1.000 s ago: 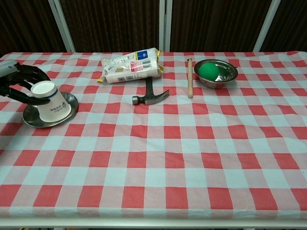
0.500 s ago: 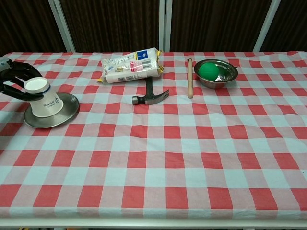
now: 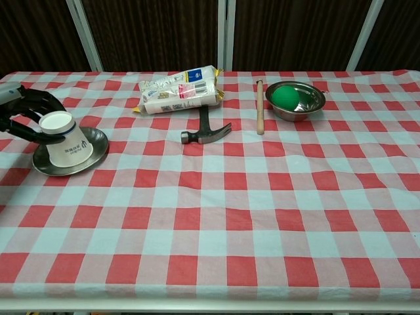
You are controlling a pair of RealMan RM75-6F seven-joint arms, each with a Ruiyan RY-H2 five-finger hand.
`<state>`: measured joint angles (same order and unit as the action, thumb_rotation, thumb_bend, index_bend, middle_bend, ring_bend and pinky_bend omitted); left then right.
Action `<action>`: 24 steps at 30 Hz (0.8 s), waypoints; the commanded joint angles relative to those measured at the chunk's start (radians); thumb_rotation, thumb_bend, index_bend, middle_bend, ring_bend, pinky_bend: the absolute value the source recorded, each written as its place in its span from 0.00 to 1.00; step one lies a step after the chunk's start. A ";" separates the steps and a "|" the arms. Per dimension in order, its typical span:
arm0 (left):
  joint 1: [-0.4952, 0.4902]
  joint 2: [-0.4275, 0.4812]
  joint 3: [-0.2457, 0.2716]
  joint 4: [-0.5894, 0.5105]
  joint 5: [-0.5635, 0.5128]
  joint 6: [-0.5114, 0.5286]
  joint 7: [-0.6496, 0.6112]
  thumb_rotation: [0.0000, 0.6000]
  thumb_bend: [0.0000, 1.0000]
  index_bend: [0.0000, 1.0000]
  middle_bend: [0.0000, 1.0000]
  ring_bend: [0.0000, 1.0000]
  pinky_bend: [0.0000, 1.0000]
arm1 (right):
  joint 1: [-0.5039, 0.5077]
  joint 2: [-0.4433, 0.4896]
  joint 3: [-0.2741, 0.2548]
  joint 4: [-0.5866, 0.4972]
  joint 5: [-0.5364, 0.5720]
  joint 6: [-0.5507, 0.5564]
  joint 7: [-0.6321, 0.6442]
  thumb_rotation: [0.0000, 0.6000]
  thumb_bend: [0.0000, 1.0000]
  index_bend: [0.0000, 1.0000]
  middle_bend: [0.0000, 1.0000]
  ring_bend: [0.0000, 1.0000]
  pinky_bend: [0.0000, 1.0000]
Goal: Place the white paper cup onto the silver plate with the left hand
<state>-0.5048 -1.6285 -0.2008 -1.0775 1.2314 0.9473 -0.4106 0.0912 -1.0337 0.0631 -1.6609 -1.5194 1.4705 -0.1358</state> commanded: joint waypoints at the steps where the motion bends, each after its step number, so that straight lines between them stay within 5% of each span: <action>1: -0.012 -0.044 -0.041 0.078 -0.047 -0.001 0.005 1.00 0.23 0.52 0.44 0.30 0.28 | -0.001 0.000 -0.003 -0.001 -0.005 0.001 -0.001 1.00 0.22 0.10 0.14 0.06 0.15; 15: 0.030 0.057 -0.056 -0.077 0.013 0.105 -0.056 1.00 0.23 0.52 0.44 0.30 0.27 | -0.006 0.000 -0.006 0.001 -0.009 0.011 0.001 1.00 0.22 0.11 0.14 0.06 0.15; 24: -0.072 0.022 -0.136 0.115 -0.134 -0.058 0.045 1.00 0.23 0.51 0.42 0.27 0.26 | -0.012 -0.004 -0.010 0.008 -0.022 0.025 0.014 1.00 0.22 0.11 0.14 0.06 0.15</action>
<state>-0.5347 -1.5811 -0.3135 -1.0348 1.1469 0.9565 -0.4013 0.0796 -1.0378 0.0538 -1.6534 -1.5414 1.4957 -0.1219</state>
